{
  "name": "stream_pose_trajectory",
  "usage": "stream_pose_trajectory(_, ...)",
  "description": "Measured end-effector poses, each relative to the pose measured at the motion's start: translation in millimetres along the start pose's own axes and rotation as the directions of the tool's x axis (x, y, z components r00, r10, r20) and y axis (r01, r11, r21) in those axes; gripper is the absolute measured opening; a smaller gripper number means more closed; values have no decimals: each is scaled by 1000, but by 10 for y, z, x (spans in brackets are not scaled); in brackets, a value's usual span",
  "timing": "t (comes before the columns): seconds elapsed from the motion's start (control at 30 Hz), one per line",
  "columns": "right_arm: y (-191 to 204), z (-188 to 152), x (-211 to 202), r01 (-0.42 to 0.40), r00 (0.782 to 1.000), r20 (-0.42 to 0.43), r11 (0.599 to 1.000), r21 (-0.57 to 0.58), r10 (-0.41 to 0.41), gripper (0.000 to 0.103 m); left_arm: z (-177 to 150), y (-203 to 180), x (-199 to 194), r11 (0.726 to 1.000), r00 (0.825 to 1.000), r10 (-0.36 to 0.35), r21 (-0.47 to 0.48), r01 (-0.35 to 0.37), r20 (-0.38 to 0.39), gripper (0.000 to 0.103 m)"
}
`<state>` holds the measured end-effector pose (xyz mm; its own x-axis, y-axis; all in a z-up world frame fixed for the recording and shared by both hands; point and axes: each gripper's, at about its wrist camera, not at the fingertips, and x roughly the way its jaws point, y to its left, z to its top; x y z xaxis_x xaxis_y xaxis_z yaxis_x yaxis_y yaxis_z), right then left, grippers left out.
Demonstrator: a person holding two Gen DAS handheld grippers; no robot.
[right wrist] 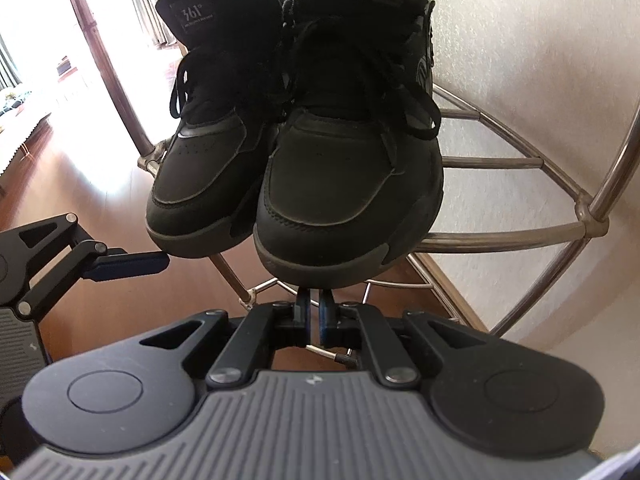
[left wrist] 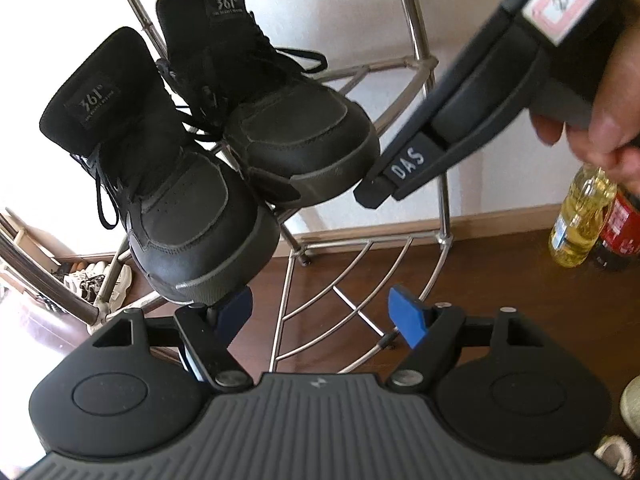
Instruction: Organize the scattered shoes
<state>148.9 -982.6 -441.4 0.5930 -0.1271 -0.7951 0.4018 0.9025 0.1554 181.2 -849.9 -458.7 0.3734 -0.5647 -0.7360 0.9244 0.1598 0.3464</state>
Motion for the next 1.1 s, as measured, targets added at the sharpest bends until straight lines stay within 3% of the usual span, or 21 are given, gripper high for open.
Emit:
stream_pose_trajectory(0.1,11,-40,-88,12,1000,-1,1000,8,-12,7,-12,-34,-79,999,1000,-25,-24,25,6,77)
stream_pose_trajectory(0.17,13,-84,-178,24,1000,1,999,25,-24,21,-37,-56,-146,999,999,-32,-39,32,0,77)
stream_pose_trajectory(0.33,37,-310,-559,70,997,-25,989,134,-67,29,-202,-95,-478,977,993,-82,-203,63,-87,77)
stream_pose_trajectory(0.47,248,-758,-1139,136,989,-85,966,221,-120,42,-489,-262,-950,947,977,-130,-314,71,-170,77)
stream_pose_trajectory(0.57,424,-1017,-1572,168,984,-102,944,283,-145,43,-657,-370,-1540,925,956,-162,-376,61,-245,77)
stream_pose_trajectory(0.6,486,-1074,-1697,179,983,-103,936,303,-155,45,-666,-375,-1653,920,954,-166,-387,60,-248,77)
stream_pose_trajectory(0.67,732,-1210,-2109,220,975,-116,908,356,-191,56,-676,-347,-2055,913,949,-169,-406,48,-268,77)
stream_pose_trajectory(0.83,1167,-1312,-2773,275,961,-101,856,438,-257,75,-596,-207,-2641,919,952,-128,-395,9,-278,78)
stream_pose_trajectory(0.93,1335,-1296,-2993,279,960,-93,868,409,-265,80,-570,-82,-2906,891,952,-93,-451,-52,-292,78)
stream_pose_trajectory(0.97,1368,-1291,-3035,281,959,-93,876,392,-266,86,-570,-55,-2981,872,948,-80,-483,-83,-308,78)
stream_pose_trajectory(1.03,1419,-1290,-3124,286,958,-90,886,366,-272,90,-583,-27,-3154,820,940,-67,-556,-139,-333,78)
stream_pose_trajectory(1.1,1471,-1294,-3244,288,957,-81,896,338,-278,91,-609,-95,-3269,786,942,-61,-598,-158,-330,78)
